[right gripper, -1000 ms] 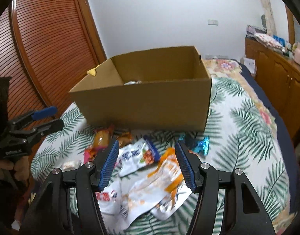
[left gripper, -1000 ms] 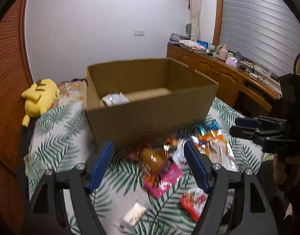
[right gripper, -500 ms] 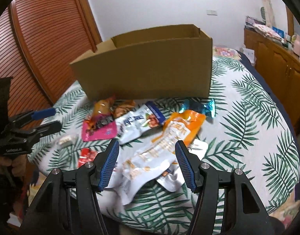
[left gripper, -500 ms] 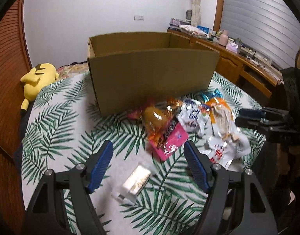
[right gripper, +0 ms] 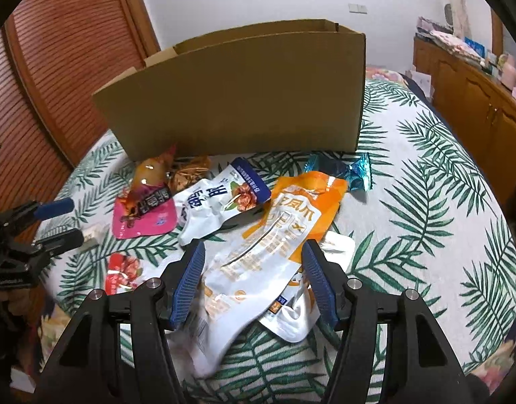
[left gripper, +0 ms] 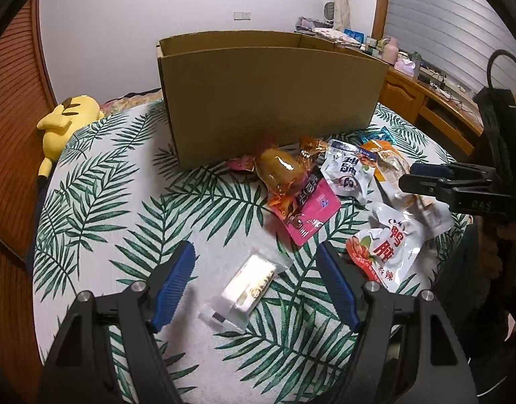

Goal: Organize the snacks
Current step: 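Grasp the small white wrapped candy with the left tool while the right tool grasps the orange pouch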

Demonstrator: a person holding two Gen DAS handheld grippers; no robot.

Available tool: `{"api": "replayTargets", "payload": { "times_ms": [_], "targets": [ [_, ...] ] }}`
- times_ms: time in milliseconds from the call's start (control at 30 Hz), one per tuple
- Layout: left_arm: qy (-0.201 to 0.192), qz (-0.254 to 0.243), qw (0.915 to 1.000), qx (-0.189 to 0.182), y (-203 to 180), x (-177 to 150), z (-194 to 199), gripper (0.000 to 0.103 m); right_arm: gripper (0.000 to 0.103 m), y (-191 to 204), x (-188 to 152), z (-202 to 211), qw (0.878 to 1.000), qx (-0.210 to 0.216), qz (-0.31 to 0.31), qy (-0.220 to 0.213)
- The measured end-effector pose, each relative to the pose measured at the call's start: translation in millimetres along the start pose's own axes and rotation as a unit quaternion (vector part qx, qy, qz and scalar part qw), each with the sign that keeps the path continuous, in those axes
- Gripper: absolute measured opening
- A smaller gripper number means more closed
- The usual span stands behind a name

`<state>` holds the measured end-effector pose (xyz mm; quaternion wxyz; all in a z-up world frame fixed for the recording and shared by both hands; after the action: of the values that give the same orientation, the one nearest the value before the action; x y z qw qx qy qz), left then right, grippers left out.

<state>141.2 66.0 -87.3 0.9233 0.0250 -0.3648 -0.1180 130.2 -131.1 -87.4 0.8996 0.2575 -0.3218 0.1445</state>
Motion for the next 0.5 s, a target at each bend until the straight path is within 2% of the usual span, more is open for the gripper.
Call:
{"api": "replayTargets", "payload": {
  "times_ms": [267, 500],
  "targets": [
    [0.007, -0.003, 1.0000, 0.004, 0, -2, -5, 0.075, 0.062, -18, 6, -16, 1.000, -0.015, -0.022, 0.013],
    [0.010, -0.009, 0.9999, 0.010, -2, -3, -7, 0.075, 0.058, -15, 6, -20, 0.999, -0.040, 0.008, 0.018]
  ]
}}
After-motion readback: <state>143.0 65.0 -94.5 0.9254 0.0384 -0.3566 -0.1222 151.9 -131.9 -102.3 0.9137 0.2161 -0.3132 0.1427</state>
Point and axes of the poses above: each gripper's, at about its wrist camera, not at the fingertips, and z roughly against the way its jaws point, y to its left, x to its top, the point moved 2 cm from there along -z, roughly the way its jaws point, and after that the axes turned 15 degrees about x, right-handed, at the moved point
